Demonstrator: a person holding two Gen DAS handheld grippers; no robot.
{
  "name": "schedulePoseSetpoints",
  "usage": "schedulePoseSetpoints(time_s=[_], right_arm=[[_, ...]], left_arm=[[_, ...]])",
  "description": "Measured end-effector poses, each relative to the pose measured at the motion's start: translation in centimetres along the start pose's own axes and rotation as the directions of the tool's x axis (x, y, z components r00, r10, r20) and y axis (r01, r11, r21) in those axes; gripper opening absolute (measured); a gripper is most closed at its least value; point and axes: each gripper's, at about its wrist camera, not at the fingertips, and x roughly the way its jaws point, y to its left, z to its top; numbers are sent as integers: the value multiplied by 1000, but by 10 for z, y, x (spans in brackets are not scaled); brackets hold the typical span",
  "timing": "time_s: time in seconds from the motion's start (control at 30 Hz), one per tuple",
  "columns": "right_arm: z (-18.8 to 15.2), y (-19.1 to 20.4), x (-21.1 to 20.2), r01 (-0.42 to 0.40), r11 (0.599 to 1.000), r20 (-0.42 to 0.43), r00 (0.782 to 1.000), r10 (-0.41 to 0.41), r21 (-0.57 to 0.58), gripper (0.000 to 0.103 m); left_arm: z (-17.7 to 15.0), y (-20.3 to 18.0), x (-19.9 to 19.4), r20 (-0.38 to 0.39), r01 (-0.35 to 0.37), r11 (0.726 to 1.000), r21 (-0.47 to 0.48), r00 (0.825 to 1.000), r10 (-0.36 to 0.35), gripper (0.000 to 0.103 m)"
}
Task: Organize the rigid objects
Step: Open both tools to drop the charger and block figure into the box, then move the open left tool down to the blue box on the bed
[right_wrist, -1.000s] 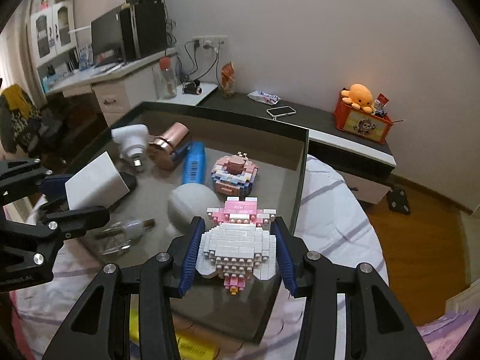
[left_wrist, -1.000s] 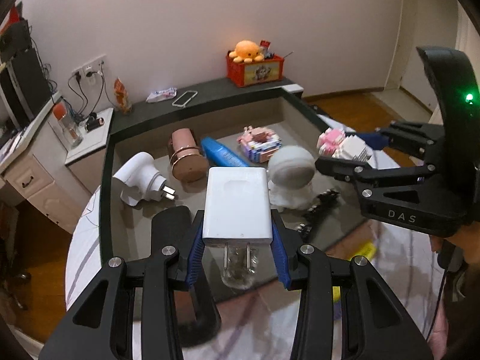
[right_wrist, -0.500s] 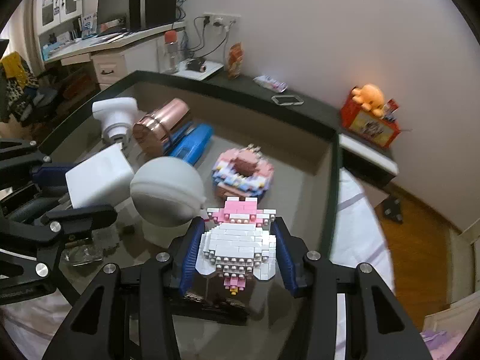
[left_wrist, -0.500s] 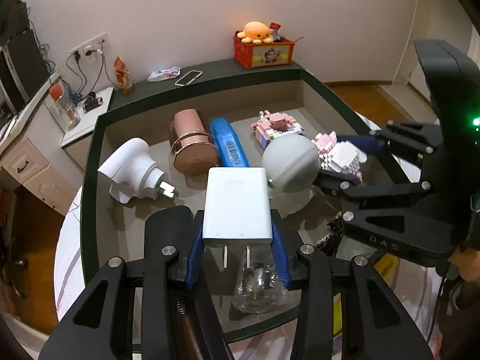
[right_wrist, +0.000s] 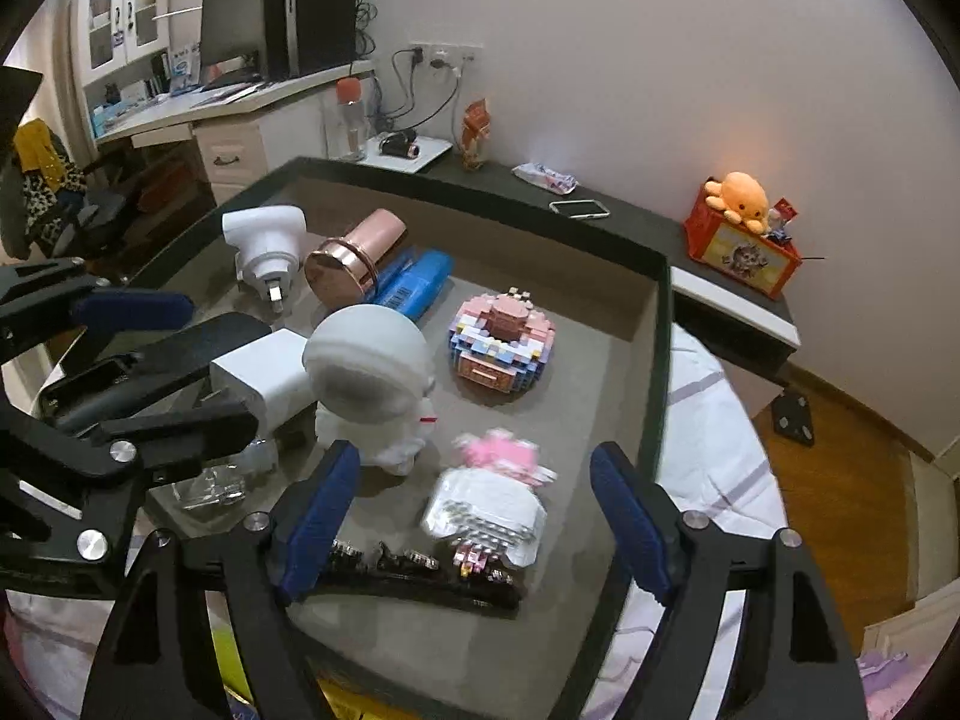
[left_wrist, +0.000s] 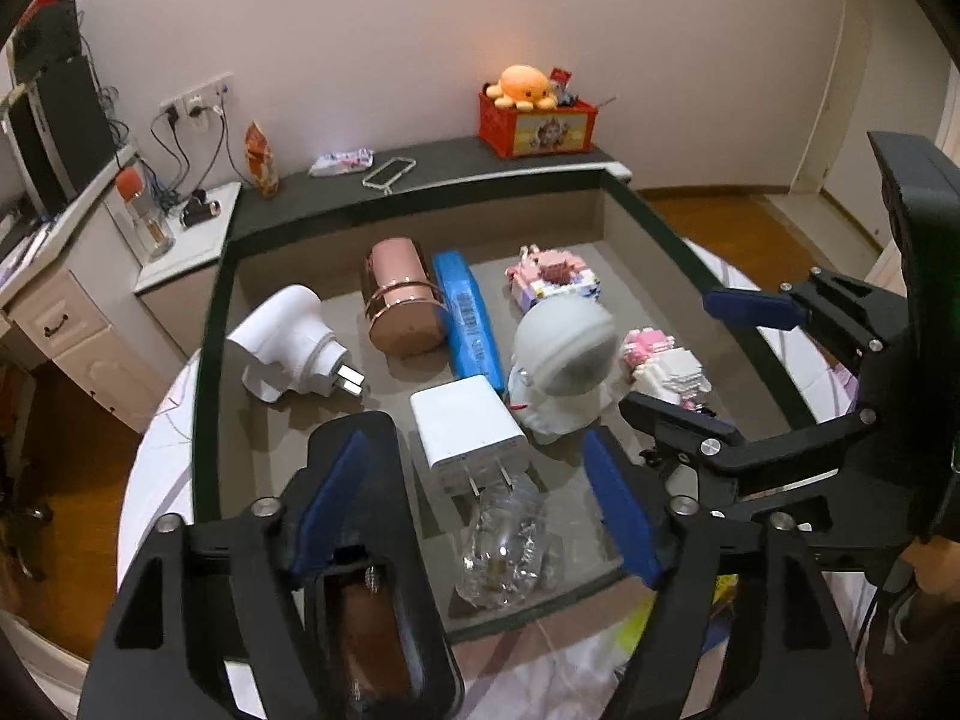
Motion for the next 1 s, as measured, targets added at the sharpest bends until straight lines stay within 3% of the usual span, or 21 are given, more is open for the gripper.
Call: schedulePoseSetpoints(time_s=[0.3, 0.53, 0.63, 1.0], right_arm=[[-12, 9, -50, -27, 999, 53, 998, 26, 21, 81], [-36, 21, -98, -56, 998, 101, 994, 52, 32, 81], [-51, 25, -115, -54, 997, 119, 992, 49, 46, 82], [-110, 29, -156, -56, 992, 124, 991, 42, 109, 82]], left_arm=[[-17, -9, -46, 61, -15, 1000, 5, 998, 14, 92], [-49, -29, -101, 149, -63, 997, 36, 987, 57, 96], [-66, -39, -122, 182, -80, 996, 46, 981, 71, 102], [-120, -74, -158, 174, -73, 993, 91, 983, 56, 102]])
